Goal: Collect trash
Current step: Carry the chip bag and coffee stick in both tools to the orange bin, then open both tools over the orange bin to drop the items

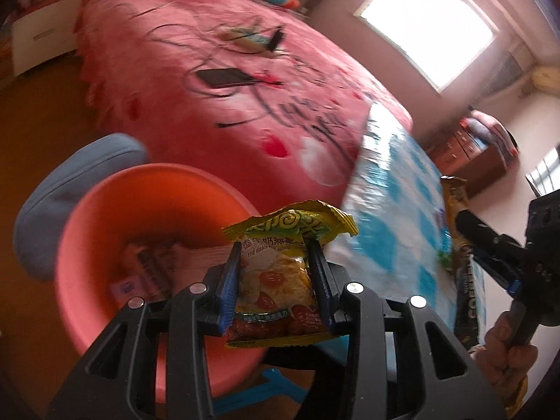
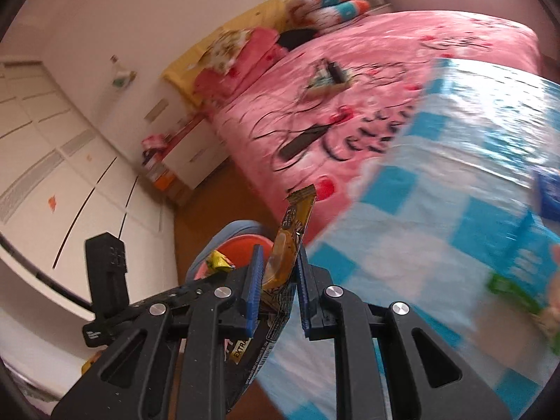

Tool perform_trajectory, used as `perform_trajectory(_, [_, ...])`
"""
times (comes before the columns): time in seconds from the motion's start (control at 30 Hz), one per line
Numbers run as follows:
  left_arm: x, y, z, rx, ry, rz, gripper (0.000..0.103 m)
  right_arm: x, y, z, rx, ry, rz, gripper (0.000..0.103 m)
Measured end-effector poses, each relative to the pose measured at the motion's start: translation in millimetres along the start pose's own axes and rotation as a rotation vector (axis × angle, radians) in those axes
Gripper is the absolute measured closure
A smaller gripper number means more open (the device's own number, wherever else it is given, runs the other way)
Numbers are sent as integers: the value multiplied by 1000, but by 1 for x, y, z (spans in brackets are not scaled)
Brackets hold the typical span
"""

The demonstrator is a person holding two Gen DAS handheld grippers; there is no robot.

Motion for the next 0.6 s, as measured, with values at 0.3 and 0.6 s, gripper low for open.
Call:
perform_trajectory(0.3, [-61,16,1,-10,-54,-132,63,-55,17,69,-94,-20,-93,82])
perform_trajectory(0.6, [-94,20,-2,-19,-121,-190,39,-41,36,101,-170,25,-38,30])
Point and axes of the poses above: each gripper's, at about its wrist camera, not at the fingertips, and z roughly the way its jaws point, x to its right, y to its underside, the point moved 6 cm from there along z, roughly the way its jaws point, and after that the axes turned 12 degrees about z, right-handed, at the moved point
